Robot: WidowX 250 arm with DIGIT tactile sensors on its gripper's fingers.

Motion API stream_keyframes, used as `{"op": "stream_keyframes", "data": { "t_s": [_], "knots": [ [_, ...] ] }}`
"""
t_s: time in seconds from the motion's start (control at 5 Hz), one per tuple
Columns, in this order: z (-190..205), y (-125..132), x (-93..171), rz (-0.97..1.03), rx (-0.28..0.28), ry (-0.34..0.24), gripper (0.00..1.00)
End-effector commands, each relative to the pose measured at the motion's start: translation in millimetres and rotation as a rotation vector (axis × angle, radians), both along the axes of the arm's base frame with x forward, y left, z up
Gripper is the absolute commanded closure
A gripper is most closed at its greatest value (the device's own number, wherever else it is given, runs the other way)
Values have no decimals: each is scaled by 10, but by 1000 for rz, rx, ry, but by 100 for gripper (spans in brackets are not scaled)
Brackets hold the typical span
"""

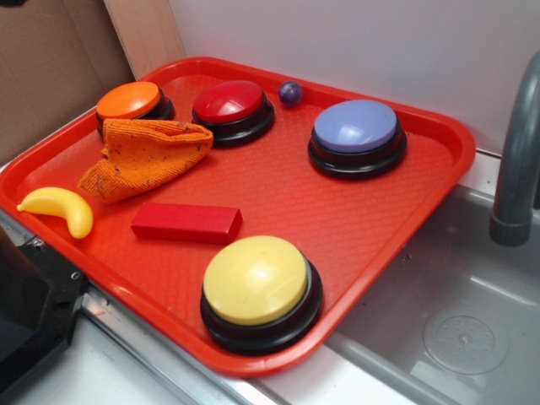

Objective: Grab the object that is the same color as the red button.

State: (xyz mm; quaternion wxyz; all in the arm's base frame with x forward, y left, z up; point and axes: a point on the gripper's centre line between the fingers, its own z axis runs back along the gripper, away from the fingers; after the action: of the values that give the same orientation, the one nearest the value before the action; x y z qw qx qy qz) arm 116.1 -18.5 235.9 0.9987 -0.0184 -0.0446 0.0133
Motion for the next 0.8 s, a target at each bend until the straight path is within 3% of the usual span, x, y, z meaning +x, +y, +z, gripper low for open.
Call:
{"op": "stream_keyframes", "data": {
  "t_s": [0.0,0.2,0.4,0.6],
  "knots": [
    [0,0,0,0,0,0,0],
    [-166,-65,157,-216,48,-3,0],
    [-330,-102,288,-403,58,-2,0],
    [-605,-216,407,-650,108,-53,0]
  ]
}}
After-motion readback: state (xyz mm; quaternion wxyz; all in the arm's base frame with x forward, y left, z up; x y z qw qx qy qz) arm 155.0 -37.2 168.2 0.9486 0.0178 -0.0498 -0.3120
